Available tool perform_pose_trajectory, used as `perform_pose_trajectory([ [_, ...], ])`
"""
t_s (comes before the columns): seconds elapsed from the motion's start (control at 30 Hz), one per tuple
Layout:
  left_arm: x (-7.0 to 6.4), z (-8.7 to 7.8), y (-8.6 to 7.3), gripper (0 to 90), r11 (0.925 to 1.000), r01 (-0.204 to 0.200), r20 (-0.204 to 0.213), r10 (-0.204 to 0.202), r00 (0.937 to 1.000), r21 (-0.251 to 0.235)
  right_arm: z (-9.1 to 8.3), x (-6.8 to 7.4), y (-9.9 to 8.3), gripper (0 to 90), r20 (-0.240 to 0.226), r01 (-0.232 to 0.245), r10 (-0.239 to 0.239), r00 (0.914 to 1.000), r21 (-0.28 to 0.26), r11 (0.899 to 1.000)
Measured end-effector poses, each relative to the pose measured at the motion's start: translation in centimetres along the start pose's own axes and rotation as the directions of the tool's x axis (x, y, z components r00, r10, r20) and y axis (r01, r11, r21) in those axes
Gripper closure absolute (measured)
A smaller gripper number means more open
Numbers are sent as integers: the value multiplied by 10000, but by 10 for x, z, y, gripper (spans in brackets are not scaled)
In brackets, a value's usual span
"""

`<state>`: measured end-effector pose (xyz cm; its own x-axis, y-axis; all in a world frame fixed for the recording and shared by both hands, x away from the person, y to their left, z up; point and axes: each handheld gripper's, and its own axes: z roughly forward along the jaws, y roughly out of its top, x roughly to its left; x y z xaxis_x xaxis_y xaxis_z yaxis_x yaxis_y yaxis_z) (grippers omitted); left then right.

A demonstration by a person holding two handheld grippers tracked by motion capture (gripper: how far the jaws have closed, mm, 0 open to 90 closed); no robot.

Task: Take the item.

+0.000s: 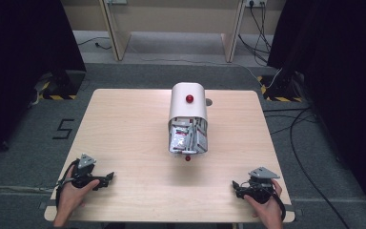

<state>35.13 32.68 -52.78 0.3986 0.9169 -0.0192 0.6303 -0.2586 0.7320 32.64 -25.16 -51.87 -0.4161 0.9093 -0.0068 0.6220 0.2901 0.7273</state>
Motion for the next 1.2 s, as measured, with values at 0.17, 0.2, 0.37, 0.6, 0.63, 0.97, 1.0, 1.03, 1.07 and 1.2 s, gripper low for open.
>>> perform_pose_trajectory([
  [0.17,0,0,0,0,10000,1,0,-1,10000,1,0,0,0,124,-1,-2,2,10000,3,10000],
  [0.2,0,0,0,0,10000,2,1,-2,10000,0,0,0,0,124,-2,-1,1,10000,2,10000],
  [0.37,0,0,0,0,10000,3,2,-3,10000,1,-1,0,0,152,-97,76,-76,9999,-38,10000],
  [0.6,0,0,0,0,10000,6,10,-6,10000,-4,-5,-2,-1,181,-160,3,-12,9999,-570,9984],
  [0.63,0,0,0,0,10000,6,10,-6,10000,-4,-5,-2,-1,181,-160,3,-12,9999,-570,9984],
  [0.97,0,0,0,0,10000,-1,11,1,10000,-5,-20,4,11,188,-118,104,-120,9999,-1277,9918],
  [1.0,0,0,0,0,10000,0,10,0,10000,-5,-20,4,11,188,-118,104,-120,9999,-1277,9918],
  [1.03,0,0,0,0,10000,1,10,-1,10000,-7,-20,4,12,188,-127,98,-116,9999,-1312,9913],
  [1.07,0,0,0,0,10000,-2,9,2,10000,-5,-20,5,13,189,-112,109,-125,9999,-1319,9912],
  [1.2,0,0,0,0,10000,0,14,0,10000,-8,-22,8,19,193,-165,173,-199,9997,-1426,9896],
])
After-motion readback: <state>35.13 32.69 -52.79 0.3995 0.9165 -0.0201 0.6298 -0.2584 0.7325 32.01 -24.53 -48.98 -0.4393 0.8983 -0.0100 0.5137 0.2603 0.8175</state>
